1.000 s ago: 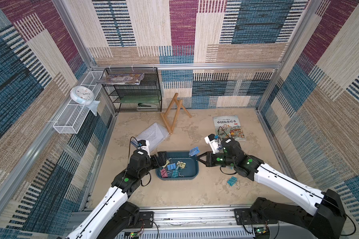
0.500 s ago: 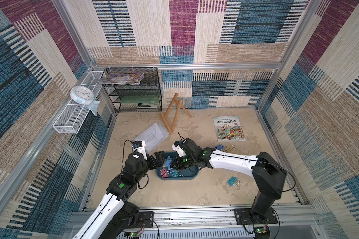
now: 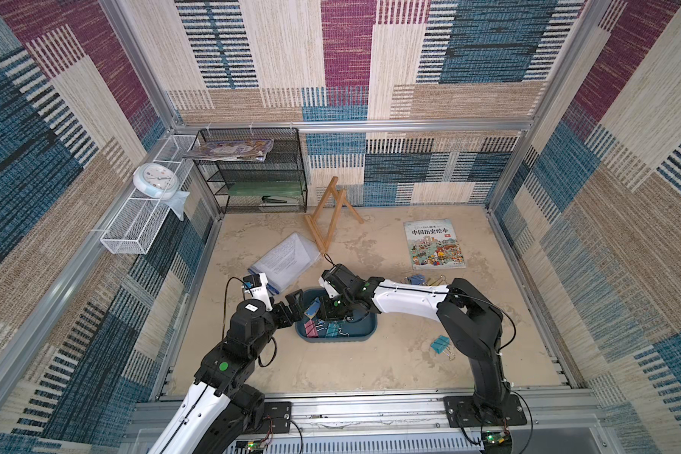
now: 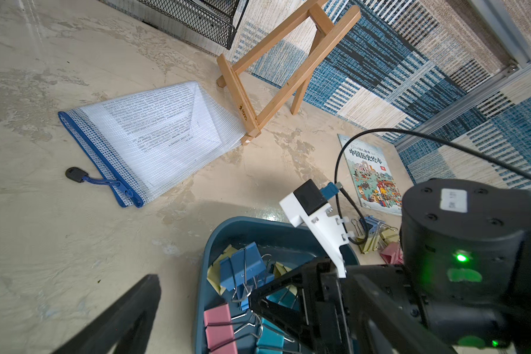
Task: Put the binder clips in the storage box
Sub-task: Place the binder clip in the storage box.
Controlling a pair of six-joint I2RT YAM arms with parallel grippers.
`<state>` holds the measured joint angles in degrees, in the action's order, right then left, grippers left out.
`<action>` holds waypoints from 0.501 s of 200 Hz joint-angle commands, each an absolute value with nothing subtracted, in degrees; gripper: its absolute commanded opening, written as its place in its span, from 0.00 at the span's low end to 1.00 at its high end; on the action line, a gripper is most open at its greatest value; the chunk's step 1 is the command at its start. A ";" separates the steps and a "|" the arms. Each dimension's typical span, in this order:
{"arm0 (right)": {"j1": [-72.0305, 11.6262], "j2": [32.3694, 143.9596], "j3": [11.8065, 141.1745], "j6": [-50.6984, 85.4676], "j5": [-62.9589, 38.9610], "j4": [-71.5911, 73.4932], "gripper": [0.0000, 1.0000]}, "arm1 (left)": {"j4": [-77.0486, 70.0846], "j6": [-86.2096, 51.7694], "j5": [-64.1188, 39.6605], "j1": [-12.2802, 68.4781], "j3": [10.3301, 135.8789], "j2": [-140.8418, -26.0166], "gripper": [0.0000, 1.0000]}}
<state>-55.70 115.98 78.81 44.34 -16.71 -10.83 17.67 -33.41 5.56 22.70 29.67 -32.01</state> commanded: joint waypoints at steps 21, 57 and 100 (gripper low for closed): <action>-55.82 113.98 78.22 44.91 -14.86 -10.91 0.27 | 16.61 -32.87 5.28 22.68 29.79 -32.78 0.99; -55.81 107.88 74.53 43.95 -11.59 -10.71 0.42 | 16.53 -33.05 5.11 22.68 29.79 -32.83 0.99; -55.81 97.60 70.61 41.26 -5.27 -12.62 0.45 | 16.00 -33.22 4.67 22.68 29.88 -33.12 1.00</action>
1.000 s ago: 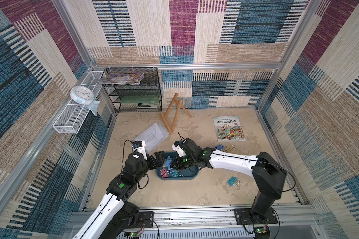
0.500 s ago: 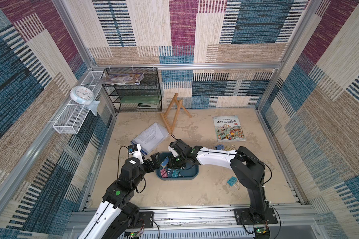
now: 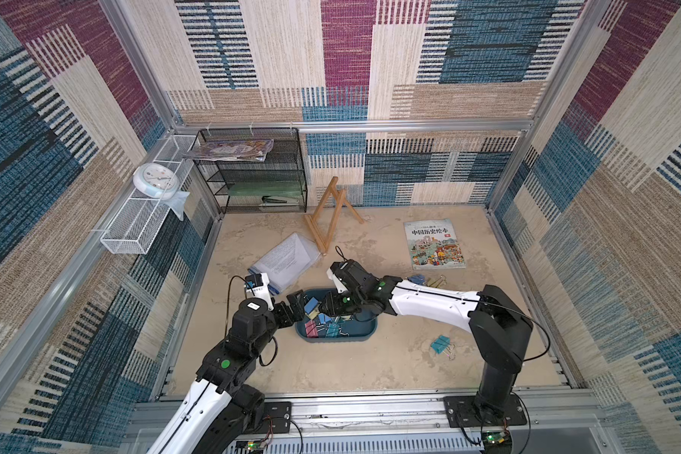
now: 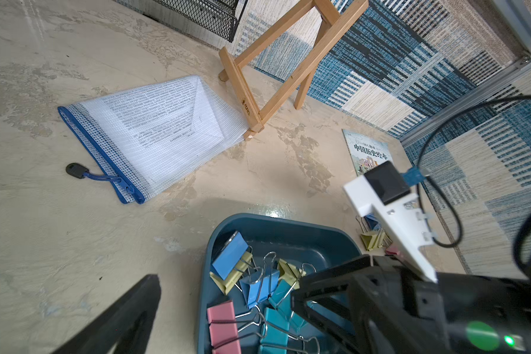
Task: Put the binder clips in the storage box
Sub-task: Place the binder clip in the storage box, then pick up the binder clip at the center of the board.
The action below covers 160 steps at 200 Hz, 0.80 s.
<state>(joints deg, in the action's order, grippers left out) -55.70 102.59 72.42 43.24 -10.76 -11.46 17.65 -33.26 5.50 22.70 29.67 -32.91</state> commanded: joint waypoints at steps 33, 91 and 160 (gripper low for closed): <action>-55.73 83.75 63.37 41.81 9.43 -13.17 0.43 | 15.19 -33.62 4.07 22.68 29.80 -33.74 1.00; -47.16 63.36 48.35 46.64 25.17 -15.12 0.39 | 12.91 -34.55 2.81 22.68 29.75 -35.87 1.00; -33.56 70.12 48.65 48.70 26.35 -31.02 0.38 | 12.97 -34.24 2.35 22.63 30.30 -36.52 0.99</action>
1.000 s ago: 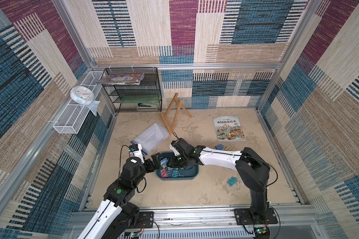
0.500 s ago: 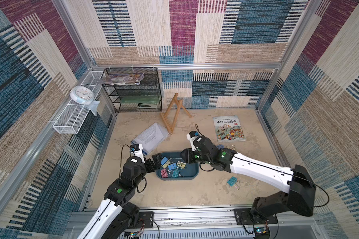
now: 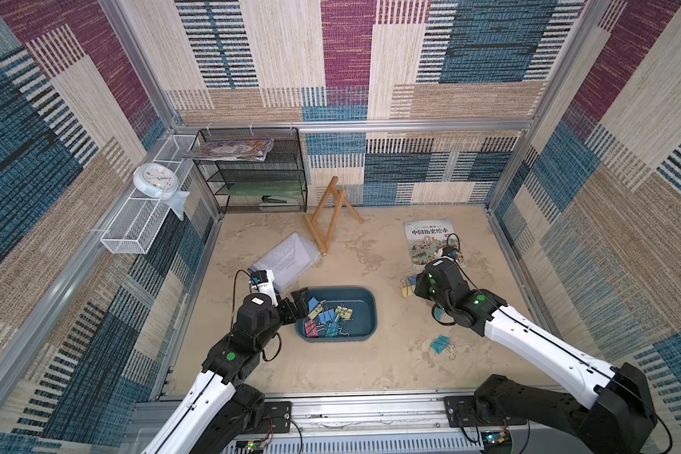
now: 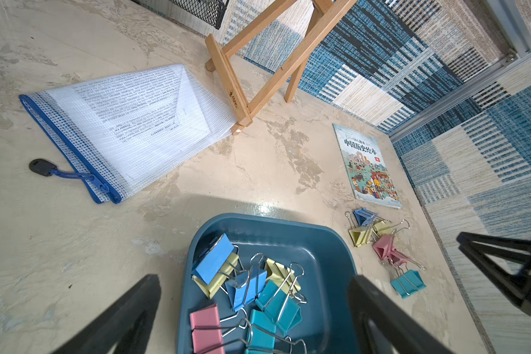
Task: Put the binder clips in the storage box
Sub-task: Pick up the binder clip at the center of the board.
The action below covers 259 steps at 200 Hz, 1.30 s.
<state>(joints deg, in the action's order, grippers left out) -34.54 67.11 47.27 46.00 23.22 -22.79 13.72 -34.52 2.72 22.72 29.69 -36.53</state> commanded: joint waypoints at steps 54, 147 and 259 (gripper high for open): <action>-29.94 66.01 41.90 54.31 25.34 -29.38 0.37 | 13.89 -33.71 3.16 22.67 29.66 -35.32 0.99; -26.95 63.80 34.70 48.64 18.08 -22.05 0.42 | 13.66 -33.91 2.55 22.66 29.27 -35.60 0.99; -26.80 65.26 33.00 47.99 20.06 -22.15 0.13 | 13.00 -34.63 2.35 22.68 28.80 -36.20 0.99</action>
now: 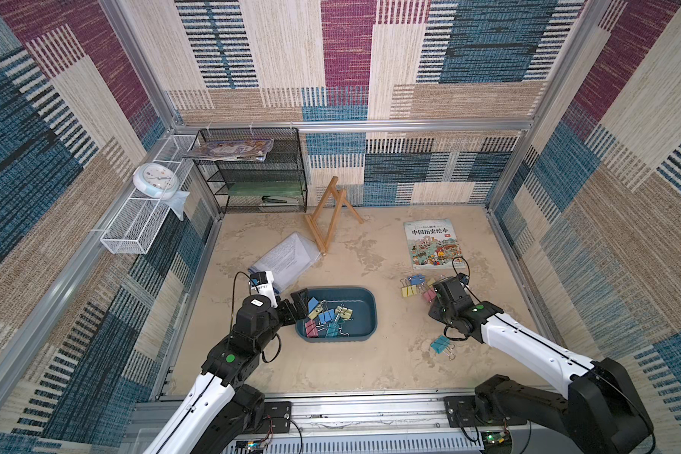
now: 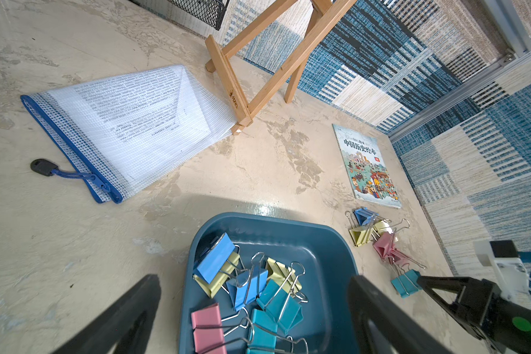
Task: Put the binder clips in the storage box
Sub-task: Pick up the binder clip at the center of the board.
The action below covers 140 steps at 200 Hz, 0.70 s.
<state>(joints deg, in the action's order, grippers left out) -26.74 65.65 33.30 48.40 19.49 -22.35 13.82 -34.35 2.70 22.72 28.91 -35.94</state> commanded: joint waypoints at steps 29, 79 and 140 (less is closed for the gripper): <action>-26.79 64.95 33.45 47.72 18.76 -22.32 0.07 | 12.83 -34.87 2.03 22.62 28.83 -36.42 0.99; -26.80 63.20 37.75 46.18 13.78 -25.02 0.04 | 12.83 -34.98 2.11 22.66 29.03 -36.32 0.99; -28.08 55.64 41.64 51.18 4.25 -22.65 0.02 | 12.22 -35.24 2.02 22.68 28.96 -36.62 0.99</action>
